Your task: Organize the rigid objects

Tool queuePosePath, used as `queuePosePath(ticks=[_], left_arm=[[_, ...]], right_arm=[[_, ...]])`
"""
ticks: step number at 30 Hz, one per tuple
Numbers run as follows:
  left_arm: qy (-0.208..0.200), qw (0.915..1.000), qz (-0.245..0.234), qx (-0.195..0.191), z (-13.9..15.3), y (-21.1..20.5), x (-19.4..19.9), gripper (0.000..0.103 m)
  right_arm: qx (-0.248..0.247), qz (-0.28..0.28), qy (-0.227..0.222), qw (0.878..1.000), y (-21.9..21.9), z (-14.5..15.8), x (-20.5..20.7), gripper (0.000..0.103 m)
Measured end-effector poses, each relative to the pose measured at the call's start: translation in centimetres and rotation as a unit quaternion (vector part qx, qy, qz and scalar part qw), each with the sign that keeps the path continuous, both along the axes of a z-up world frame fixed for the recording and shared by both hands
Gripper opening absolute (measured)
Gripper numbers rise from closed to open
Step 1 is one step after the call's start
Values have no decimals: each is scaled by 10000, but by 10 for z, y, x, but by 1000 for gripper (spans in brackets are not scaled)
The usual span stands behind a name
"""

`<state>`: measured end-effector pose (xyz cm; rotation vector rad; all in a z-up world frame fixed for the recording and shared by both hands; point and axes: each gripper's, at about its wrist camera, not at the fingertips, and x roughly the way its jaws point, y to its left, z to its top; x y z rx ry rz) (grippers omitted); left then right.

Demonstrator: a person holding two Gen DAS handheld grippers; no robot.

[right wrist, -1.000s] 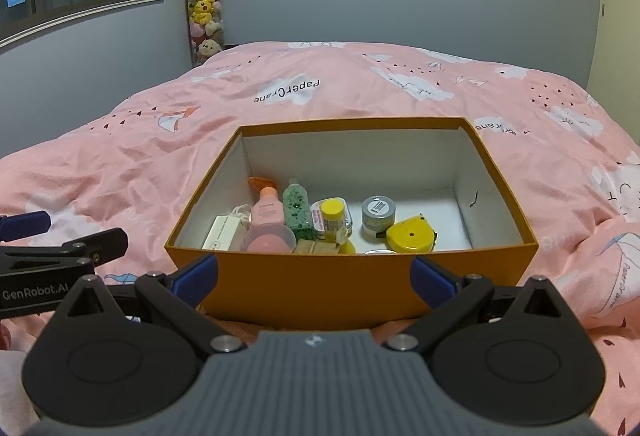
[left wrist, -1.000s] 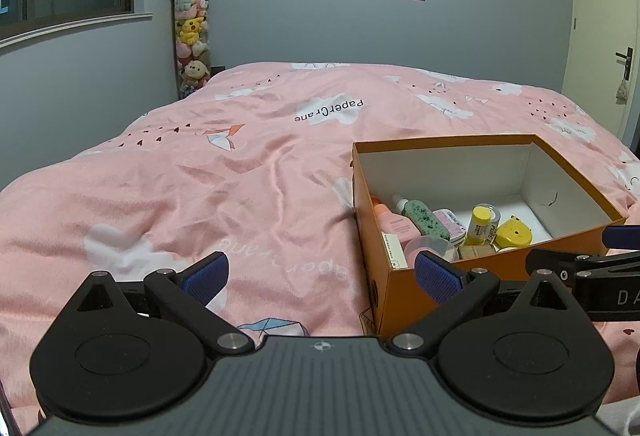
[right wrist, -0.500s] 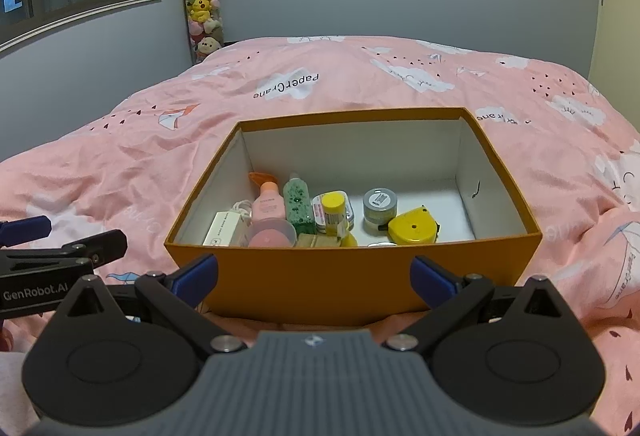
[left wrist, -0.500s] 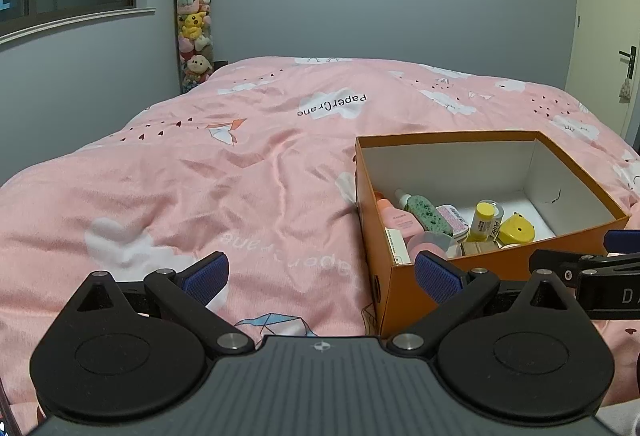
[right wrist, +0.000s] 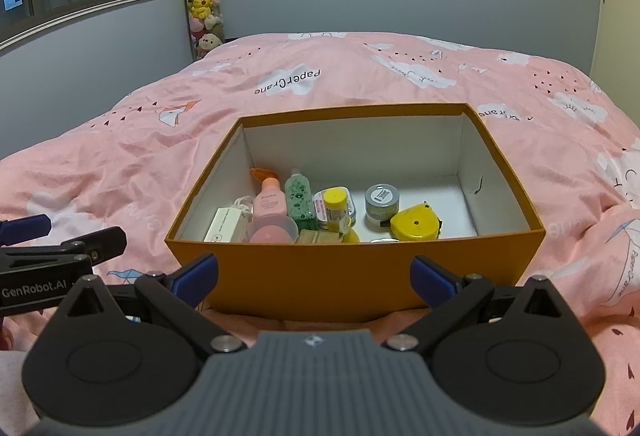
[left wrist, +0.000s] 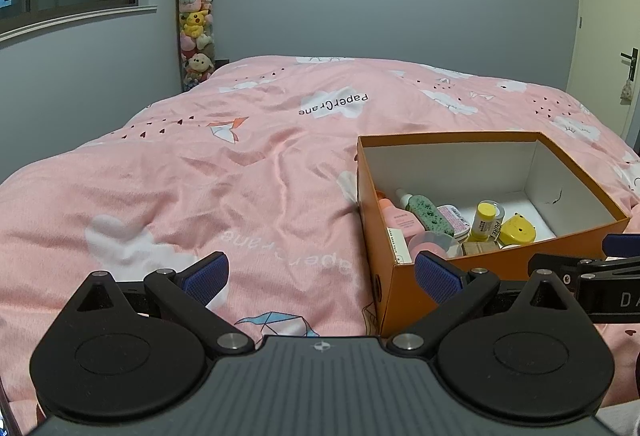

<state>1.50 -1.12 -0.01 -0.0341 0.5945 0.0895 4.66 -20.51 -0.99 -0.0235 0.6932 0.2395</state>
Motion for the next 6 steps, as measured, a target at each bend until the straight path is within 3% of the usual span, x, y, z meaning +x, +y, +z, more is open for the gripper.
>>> queuePosePath(ticks=[6], left_arm=[[9,10000,21,6,-1,0,-1,103]], right_arm=[[1,6,6,10000,0,-1,0,100]])
